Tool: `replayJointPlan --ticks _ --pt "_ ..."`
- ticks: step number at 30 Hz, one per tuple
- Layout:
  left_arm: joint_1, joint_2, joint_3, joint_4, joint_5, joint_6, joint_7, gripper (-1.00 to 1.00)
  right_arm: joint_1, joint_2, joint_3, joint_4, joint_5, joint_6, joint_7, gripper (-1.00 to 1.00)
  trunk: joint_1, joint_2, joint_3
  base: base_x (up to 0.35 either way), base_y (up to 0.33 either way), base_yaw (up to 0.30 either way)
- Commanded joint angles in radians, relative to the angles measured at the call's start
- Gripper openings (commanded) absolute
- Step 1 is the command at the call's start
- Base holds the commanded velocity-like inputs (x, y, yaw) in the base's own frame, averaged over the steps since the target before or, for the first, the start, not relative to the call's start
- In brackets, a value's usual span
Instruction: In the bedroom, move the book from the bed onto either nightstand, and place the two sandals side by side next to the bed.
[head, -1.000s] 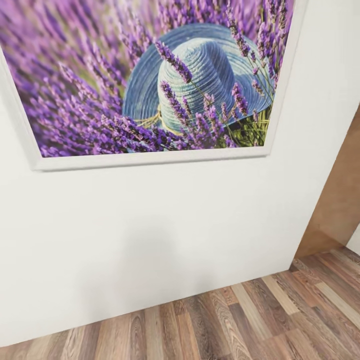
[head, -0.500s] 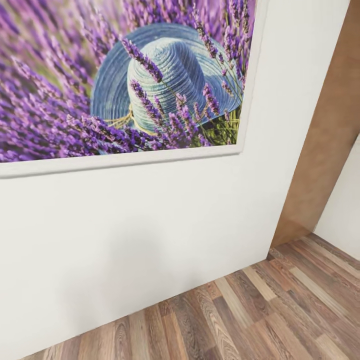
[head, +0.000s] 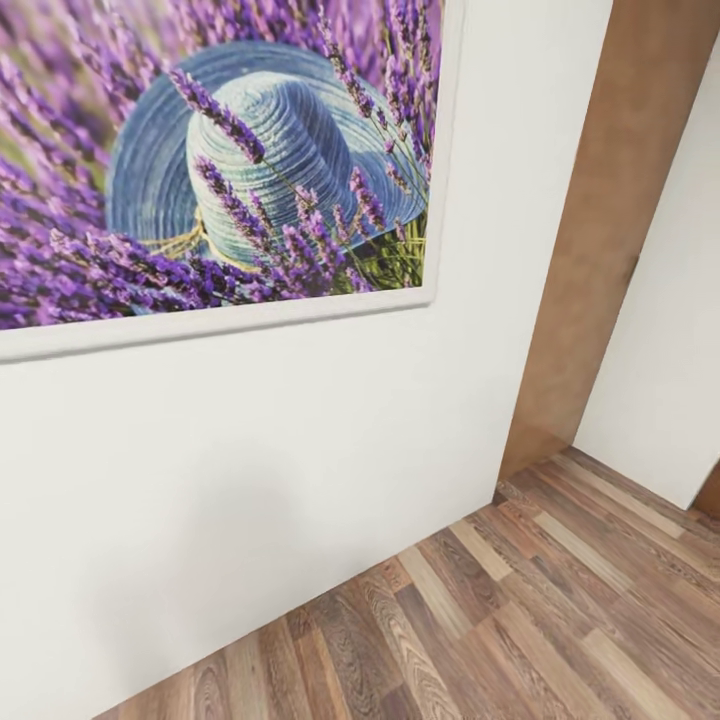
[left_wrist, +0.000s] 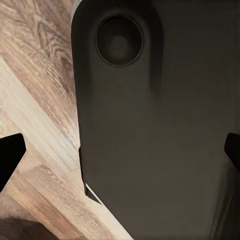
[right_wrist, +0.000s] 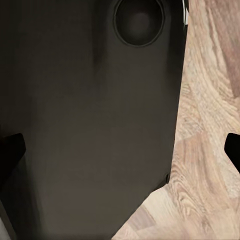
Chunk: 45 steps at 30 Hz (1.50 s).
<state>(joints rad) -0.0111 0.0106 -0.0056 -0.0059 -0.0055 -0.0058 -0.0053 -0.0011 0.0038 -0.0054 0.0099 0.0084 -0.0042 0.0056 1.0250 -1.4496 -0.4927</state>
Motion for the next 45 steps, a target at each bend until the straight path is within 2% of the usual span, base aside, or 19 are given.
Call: replayJointPlan --ticks 1,21,29,45 --pt "0.0 0.0 -0.001 0.0 -0.001 -0.003 0.0 1.0 0.0 0.0 -0.001 0.0 0.001 0.0 0.001 1.0 0.0 0.0 -0.001 0.0 0.0 -0.272" --pt "0.0 0.002 -0.003 0.0 -0.001 -0.059 0.001 1.0 0.0 -0.003 -0.001 0.002 -0.001 0.0 0.001 1.0 0.0 0.0 0.006 0.0 0.0 -0.192" --pt "0.0 0.011 -0.004 -0.001 -0.002 -0.098 0.001 1.0 0.0 -0.007 -0.006 0.001 -0.009 -0.001 0.001 1.0 0.0 0.0 0.008 0.023 0.01 -0.051" --pt "0.0 0.015 -0.007 -0.003 -0.004 -0.158 0.007 1.0 0.0 -0.008 -0.01 -0.004 -0.011 -0.003 0.001 1.0 0.0 0.0 0.009 0.161 0.075 -0.007"
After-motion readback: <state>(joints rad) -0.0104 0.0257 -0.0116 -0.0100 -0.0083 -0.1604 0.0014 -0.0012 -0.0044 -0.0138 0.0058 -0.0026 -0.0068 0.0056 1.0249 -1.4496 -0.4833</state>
